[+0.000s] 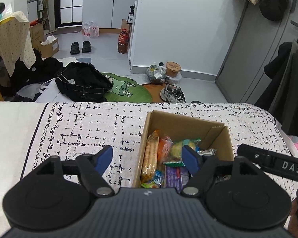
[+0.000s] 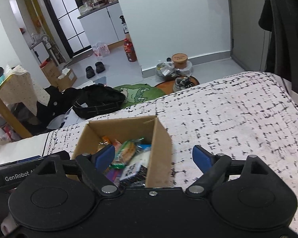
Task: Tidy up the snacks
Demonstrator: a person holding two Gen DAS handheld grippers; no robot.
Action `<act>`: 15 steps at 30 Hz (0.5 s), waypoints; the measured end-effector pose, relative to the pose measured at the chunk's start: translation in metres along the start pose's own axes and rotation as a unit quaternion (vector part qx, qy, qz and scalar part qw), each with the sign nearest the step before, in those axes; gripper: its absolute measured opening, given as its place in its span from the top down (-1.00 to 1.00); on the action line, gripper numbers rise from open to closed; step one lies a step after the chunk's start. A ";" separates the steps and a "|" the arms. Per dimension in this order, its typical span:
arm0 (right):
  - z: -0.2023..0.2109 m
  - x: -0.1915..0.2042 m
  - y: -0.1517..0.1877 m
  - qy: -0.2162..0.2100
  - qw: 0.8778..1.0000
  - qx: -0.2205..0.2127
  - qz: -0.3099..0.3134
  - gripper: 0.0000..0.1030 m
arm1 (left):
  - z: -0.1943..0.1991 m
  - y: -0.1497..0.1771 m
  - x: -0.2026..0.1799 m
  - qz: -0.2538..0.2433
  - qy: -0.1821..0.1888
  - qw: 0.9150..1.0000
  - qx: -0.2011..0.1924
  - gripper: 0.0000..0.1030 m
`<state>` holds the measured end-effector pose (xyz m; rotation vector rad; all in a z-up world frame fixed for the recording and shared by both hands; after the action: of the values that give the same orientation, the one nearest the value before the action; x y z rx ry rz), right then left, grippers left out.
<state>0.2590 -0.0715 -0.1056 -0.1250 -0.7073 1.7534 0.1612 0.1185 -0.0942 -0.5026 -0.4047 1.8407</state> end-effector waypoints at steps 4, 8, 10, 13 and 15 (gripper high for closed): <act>0.009 -0.006 0.002 0.005 1.000 -0.003 0.000 -0.74 | 0.006 0.003 -0.004 -0.010 0.001 1.000 0.001 -0.56; 0.021 -0.014 0.003 0.011 1.000 -0.009 -0.004 -0.82 | 0.007 0.006 -0.010 -0.016 0.003 1.000 0.009 -0.56; 0.026 -0.018 0.004 0.011 1.000 -0.011 -0.010 -0.88 | 0.009 0.007 -0.012 -0.017 0.005 1.000 0.010 -0.56; 0.034 -0.024 0.005 0.020 1.000 -0.015 -0.011 -0.95 | 0.013 0.008 -0.017 -0.029 0.008 1.000 0.010 -0.58; 0.039 -0.027 0.006 0.026 0.999 -0.016 -0.012 -1.00 | 0.014 0.010 -0.021 -0.037 0.010 0.999 0.011 -0.68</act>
<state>0.2451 -0.1120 -0.0847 -0.1836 -0.6965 1.7101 0.1517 0.0956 -0.0842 -0.4843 -0.3852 1.7650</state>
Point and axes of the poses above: each gripper's, at about its wrist camera, not at the fingertips, and z roughly against the way its jaws point, x to its left, y to its underside, the point moved 2 cm from there along -z, roughly the way its jaws point, and after that the axes turned 12 degrees about x, right-handed, at the moved point
